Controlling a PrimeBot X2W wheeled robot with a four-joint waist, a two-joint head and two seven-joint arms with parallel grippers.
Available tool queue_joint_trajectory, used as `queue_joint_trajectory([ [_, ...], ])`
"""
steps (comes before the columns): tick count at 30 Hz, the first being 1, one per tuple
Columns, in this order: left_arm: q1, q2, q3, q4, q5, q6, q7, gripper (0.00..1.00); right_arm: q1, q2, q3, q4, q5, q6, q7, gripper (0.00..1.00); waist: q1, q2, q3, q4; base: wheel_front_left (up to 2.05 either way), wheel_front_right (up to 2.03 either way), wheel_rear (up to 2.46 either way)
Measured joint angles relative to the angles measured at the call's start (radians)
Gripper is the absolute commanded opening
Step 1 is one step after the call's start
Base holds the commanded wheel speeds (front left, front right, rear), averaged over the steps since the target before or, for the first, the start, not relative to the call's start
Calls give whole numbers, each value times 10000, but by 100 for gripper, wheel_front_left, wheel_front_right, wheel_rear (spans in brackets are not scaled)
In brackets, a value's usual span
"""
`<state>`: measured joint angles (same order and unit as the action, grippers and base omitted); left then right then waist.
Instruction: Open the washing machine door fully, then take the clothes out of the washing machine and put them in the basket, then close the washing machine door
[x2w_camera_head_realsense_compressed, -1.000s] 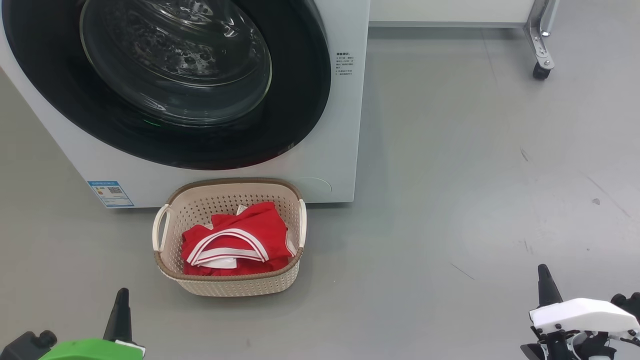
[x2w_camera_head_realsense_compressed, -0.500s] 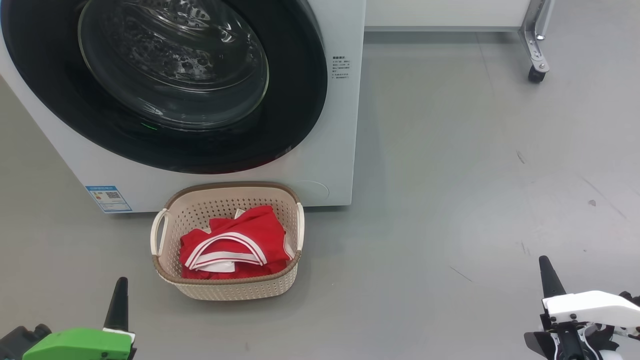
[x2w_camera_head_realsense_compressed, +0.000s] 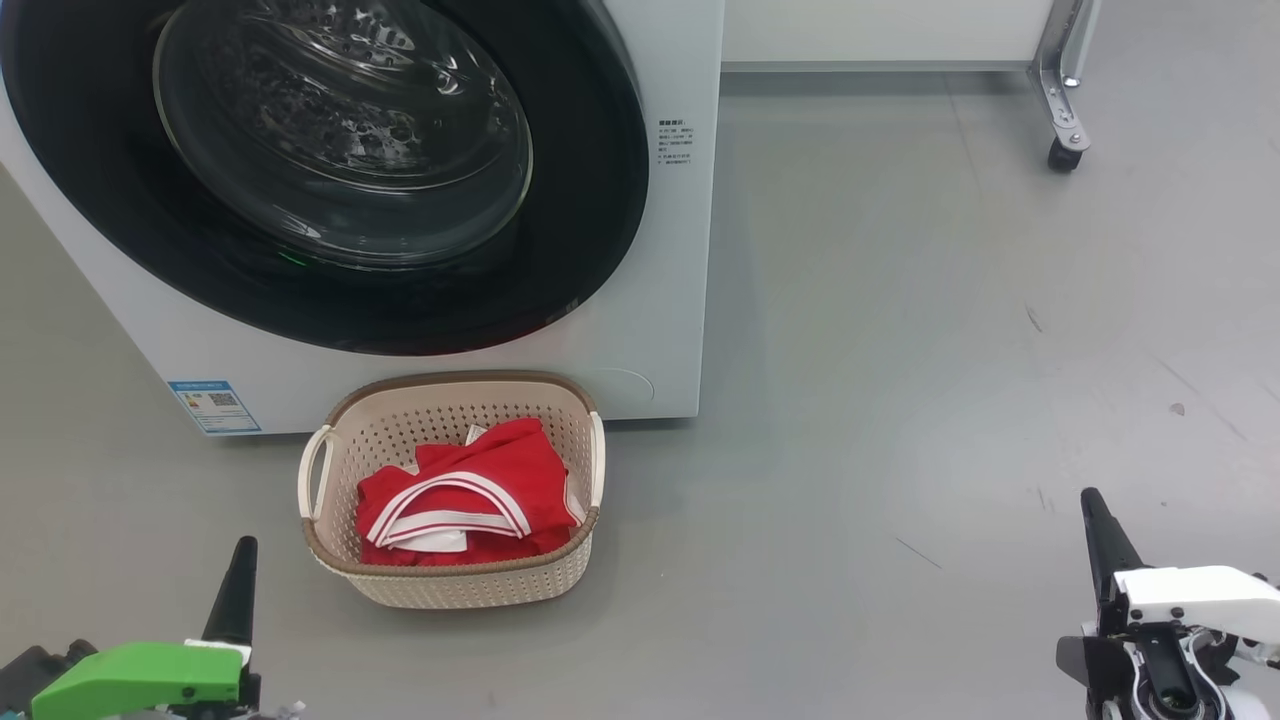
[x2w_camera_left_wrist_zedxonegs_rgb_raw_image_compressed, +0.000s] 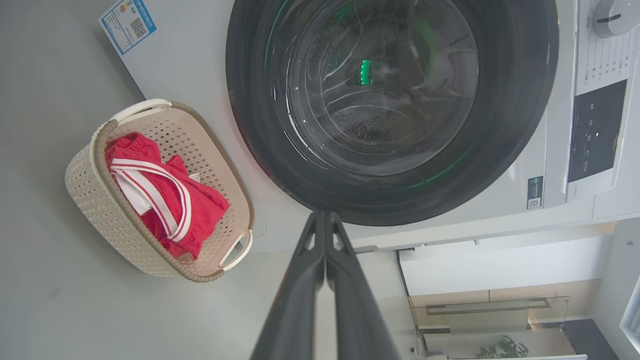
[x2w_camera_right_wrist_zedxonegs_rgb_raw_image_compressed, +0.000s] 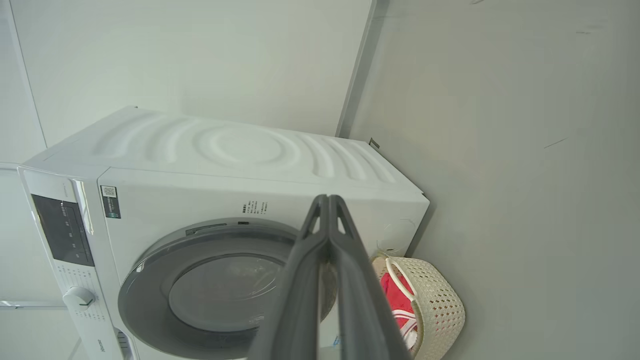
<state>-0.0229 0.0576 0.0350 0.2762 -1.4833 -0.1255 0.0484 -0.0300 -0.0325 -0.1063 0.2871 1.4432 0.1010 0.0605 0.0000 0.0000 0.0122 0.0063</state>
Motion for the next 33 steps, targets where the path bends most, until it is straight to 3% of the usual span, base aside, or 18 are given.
queue_joint_trajectory([
  [13, -280, -42, 192, -40, -1296, 0, 399, 0, -278, -17, -228, -40, 1578, 178, 414, 0, 0, 0, -93, -64, 0, 0, 0],
  [33, -301, -61, 213, -46, -1300, 0, 401, 0, -287, -23, -242, -52, 1588, 207, 454, 0, 0, 0, -92, -64, 0, 0, 0],
])
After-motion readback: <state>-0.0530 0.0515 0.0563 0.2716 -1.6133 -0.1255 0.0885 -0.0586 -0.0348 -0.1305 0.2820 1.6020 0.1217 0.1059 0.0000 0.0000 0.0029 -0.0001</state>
